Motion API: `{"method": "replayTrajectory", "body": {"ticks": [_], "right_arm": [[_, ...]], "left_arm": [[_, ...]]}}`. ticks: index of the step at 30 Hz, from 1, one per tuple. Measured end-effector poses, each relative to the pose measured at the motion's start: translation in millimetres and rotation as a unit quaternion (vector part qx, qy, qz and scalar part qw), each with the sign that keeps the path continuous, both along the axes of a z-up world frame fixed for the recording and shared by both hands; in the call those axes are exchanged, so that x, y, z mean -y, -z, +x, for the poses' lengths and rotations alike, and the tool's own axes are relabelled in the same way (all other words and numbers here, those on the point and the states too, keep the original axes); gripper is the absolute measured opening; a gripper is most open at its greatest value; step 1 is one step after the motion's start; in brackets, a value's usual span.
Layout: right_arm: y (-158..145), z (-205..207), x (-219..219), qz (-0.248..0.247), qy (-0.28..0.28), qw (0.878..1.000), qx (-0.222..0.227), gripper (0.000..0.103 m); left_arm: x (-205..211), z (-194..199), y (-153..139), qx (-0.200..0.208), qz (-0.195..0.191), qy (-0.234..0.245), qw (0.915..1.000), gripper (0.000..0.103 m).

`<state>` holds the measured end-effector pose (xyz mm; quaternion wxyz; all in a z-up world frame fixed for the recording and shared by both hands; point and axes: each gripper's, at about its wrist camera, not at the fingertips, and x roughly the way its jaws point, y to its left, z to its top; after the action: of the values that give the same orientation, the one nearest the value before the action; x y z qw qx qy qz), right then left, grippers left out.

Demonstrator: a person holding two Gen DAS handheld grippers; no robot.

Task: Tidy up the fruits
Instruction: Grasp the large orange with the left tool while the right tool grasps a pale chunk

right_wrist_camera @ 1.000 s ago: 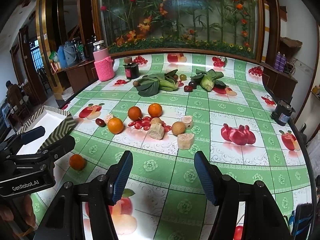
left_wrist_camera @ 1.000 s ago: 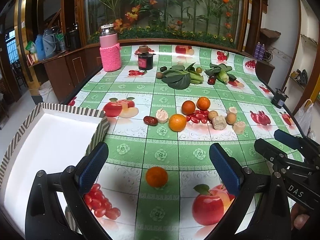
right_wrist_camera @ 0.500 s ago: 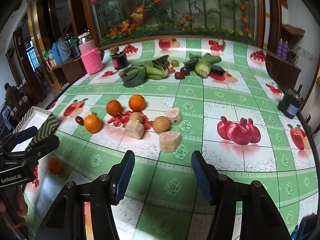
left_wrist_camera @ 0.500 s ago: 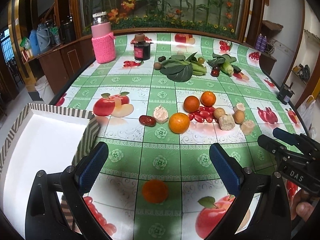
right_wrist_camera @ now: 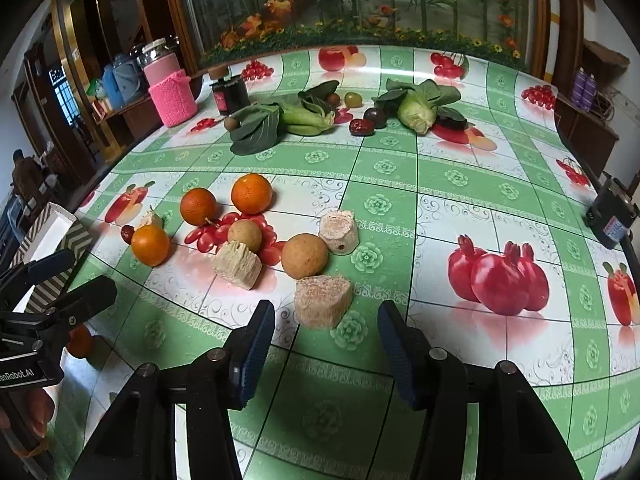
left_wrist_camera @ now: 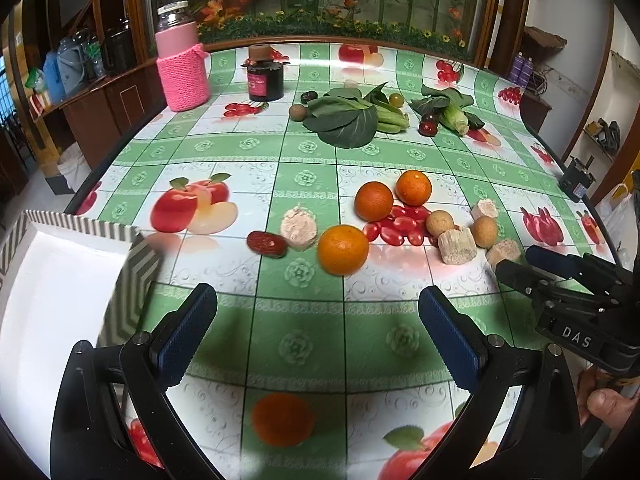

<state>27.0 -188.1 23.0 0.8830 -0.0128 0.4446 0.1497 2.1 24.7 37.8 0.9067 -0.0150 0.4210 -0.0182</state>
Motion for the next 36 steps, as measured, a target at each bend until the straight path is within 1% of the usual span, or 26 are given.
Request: {"method": "replayTrajectory", "body": {"ticks": [4,6,9,10,11,12,14,15,16,17,19,21,22,23,25,29,34,36], "right_arm": [[4.8,4.5,-0.3,0.000,-0.005,1.000,-0.006,0.042],[5.2,5.5,0.3,-0.001,-0.005,1.000,-0.001,0.040],[5.9,7.7,2.4,0.010,-0.006,1.000,0.001,0.038],[6.3,7.9,2.0,0.010,-0.008,1.000,0.002,0.038],[6.4,7.6,1.3,0.008,-0.009,1.000,0.004,0.038],[6.6,7.4,-0.2,0.003,-0.011,1.000,0.006,0.038],[6.8,7.3,-2.4,-0.002,-0.014,1.000,0.009,0.038],[6.8,7.8,-3.0,-0.003,-0.015,1.000,0.010,0.038],[6.9,8.0,-3.2,-0.003,-0.015,1.000,0.010,0.038],[7.1,7.9,-3.1,-0.002,-0.015,1.000,0.010,0.038],[7.0,8.6,-2.8,0.001,-0.015,1.000,0.010,0.038],[7.0,8.0,-2.7,0.000,-0.016,1.000,0.011,0.037],[7.0,8.1,-2.5,-0.001,-0.016,1.000,0.011,0.037],[7.1,7.8,-2.7,-0.002,-0.016,1.000,0.012,0.036],[6.9,7.0,-2.7,-0.003,-0.018,1.000,0.013,0.033],[5.3,4.0,-0.7,0.008,-0.018,1.000,0.014,0.032],[-0.8,-8.0,-3.2,0.009,-0.025,0.999,0.019,0.032],[-5.9,-16.1,-2.9,0.020,-0.029,0.999,0.021,0.032]], "left_arm": [[5.5,9.2,0.8,-0.001,0.004,0.002,1.0000,0.102],[8.7,14.3,2.9,-0.003,0.008,0.003,1.0000,0.098],[12.0,21.5,7.0,-0.008,0.013,0.004,0.9999,0.095],[12.7,24.2,8.1,-0.009,0.015,0.004,0.9998,0.092],[13.1,25.5,9.0,-0.010,0.016,0.004,0.9998,0.083],[13.1,27.8,10.3,-0.014,0.015,0.004,0.9998,0.078],[13.0,30.8,12.7,-0.018,0.013,0.004,0.9998,0.073],[13.1,32.3,14.3,-0.019,0.016,0.003,0.9997,0.067],[13.5,33.4,15.5,-0.020,0.017,0.003,0.9996,0.064],[13.8,34.8,17.2,-0.023,0.016,0.005,0.9996,0.061],[13.3,36.7,19.6,-0.028,0.008,0.007,0.9996,0.059],[13.7,38.3,21.1,-0.030,0.005,0.009,0.9995,0.046],[13.5,39.2,22.1,-0.032,0.002,0.010,0.9994,0.042],[13.5,39.9,22.9,-0.034,0.000,0.011,0.9994,0.034],[11.8,38.9,23.8,-0.036,-0.009,0.014,0.9992,0.033],[7.6,32.3,21.0,-0.036,-0.025,0.019,0.9989,0.033],[2.3,12.7,8.3,-0.029,-0.047,0.032,0.9980,0.032],[1.3,3.4,3.3,-0.027,-0.047,0.036,0.9979,0.032]]}}
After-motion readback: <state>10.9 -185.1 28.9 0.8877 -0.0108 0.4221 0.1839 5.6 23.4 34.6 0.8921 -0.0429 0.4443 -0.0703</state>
